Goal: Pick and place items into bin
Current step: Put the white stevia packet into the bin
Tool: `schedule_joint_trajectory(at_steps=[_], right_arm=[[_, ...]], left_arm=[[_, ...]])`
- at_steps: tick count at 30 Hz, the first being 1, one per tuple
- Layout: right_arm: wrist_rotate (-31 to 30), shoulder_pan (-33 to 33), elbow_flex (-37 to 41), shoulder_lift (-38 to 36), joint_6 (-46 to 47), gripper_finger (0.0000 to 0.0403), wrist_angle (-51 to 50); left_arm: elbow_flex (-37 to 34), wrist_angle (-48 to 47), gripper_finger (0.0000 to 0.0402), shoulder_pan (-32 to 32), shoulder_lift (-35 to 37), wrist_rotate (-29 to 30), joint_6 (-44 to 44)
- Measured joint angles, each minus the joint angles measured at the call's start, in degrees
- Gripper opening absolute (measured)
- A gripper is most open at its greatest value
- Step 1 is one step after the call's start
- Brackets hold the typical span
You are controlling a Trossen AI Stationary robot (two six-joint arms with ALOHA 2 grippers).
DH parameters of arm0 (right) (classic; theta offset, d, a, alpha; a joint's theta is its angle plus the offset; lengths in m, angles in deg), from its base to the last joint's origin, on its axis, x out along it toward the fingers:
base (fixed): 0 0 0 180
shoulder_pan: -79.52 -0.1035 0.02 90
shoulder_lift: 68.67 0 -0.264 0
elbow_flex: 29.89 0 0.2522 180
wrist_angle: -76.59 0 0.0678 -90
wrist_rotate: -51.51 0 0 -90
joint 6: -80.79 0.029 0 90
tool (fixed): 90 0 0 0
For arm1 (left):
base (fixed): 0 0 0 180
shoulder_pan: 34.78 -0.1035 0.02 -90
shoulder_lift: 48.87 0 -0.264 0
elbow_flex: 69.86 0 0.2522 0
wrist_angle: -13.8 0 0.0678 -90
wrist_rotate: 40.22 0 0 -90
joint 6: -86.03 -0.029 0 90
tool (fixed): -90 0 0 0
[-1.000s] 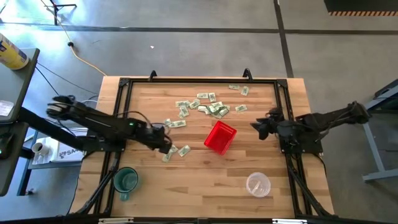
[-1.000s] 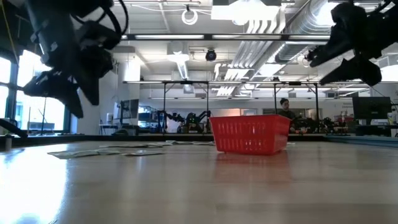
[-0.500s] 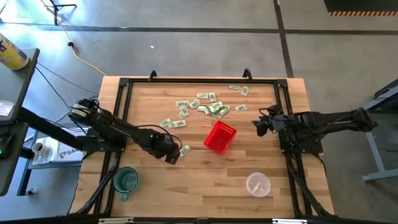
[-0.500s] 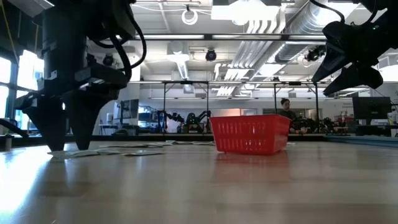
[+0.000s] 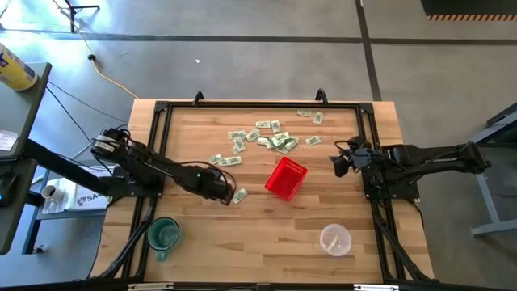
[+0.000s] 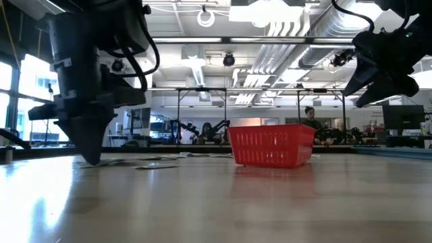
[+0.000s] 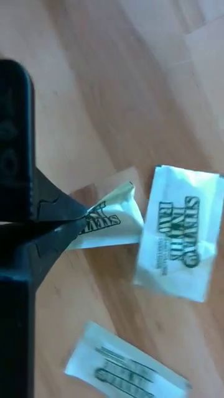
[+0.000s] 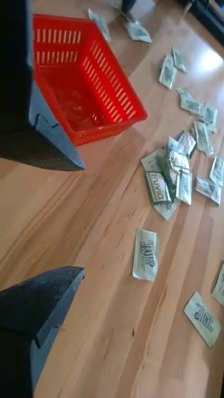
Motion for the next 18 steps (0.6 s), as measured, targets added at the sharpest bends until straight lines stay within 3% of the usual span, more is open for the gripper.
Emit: schedule_joint_trajectory(at_steps=[4,8,14,18], right_arm=[[0.78,0.0,0.0,0.0,0.0,0.0255,-0.27],[1.49,-0.11,0.0,-0.01,0.0,0.0255,-0.3],[1.62,-0.11,0.0,-0.72,-0.97,0.0255,-0.33],[1.62,-0.11,0.02,-1.99,-1.07,0.0255,-1.24]], left_arm=[[1.3,0.04,0.003,-1.53,0.63,-0.6,-1.24],[8.0,-1.47,0.0026,-3.17,2.11,-0.87,-7.13],[19.32,0.9,0.0022,-7.09,1.94,4.07,-24.72],[22.67,7.02,0.0028,-13.64,-1.64,0.26,-35.62]])
